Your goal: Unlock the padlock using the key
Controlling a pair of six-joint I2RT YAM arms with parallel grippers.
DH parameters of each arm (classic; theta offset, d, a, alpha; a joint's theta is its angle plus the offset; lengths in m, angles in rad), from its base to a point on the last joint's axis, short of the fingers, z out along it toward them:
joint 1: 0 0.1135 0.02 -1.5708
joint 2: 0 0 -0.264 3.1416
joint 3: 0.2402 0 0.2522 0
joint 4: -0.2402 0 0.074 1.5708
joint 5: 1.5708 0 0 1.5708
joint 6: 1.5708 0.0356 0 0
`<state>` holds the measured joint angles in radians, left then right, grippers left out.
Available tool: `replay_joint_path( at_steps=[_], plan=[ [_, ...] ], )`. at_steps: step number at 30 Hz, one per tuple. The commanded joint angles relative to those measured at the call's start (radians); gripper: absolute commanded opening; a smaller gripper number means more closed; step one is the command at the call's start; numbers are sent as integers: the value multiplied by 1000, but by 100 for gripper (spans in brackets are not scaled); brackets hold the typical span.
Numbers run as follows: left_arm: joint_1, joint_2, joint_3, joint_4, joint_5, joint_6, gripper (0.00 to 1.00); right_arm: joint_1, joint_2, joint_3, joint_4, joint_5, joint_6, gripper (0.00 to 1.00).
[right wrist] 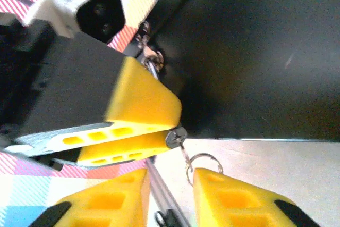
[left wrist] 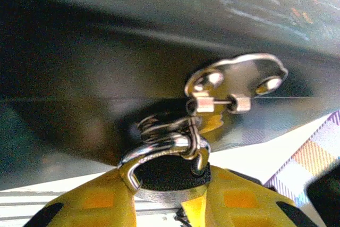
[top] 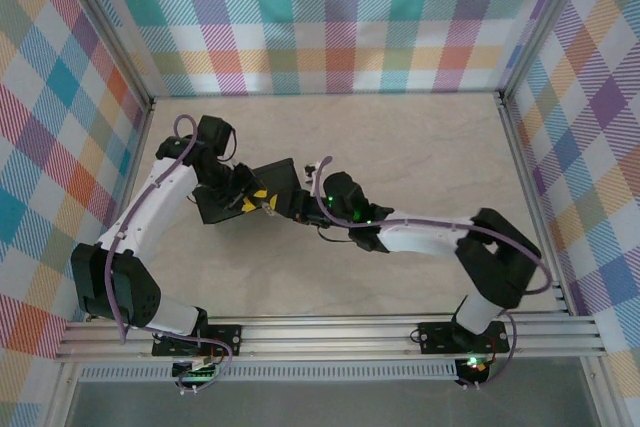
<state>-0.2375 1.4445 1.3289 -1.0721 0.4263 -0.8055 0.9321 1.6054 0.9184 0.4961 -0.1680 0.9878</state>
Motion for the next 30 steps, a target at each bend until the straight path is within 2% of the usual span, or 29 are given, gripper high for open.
replay_joint_path(
  at_steps=[1, 4, 6, 9, 11, 15, 17, 20, 24, 30],
  plan=[
    [20, -10, 50, 3, 43, 30, 0, -16, -67, 38, -298, 109, -301, 33],
    [21, -8, 50, 3, 50, 33, 0, -23, -84, 59, -401, 132, -542, 31],
    [21, -7, 47, 6, 52, 31, 0, -6, -91, 53, -407, 195, -745, 26],
    [21, 3, 47, 10, 72, 31, 0, 46, -103, 6, -306, 356, -1092, 25],
    [21, 11, 56, 6, 79, 32, 0, 69, -94, -21, -202, 404, -1301, 25],
    [21, 17, 79, -14, 76, 41, 0, 106, -50, -11, -98, 400, -1612, 25],
    [21, 17, 77, -16, 74, 42, 0, 126, -31, -14, -65, 371, -1745, 22],
    [21, 16, 64, -6, 79, 39, 0, 140, -5, -19, 15, 387, -1832, 21],
    [21, 17, 61, -5, 83, 41, 0, 144, 15, -1, 24, 387, -1934, 27],
    [21, 10, 56, -2, 85, 39, 0, 153, 26, 16, 47, 384, -1995, 29]
  ],
)
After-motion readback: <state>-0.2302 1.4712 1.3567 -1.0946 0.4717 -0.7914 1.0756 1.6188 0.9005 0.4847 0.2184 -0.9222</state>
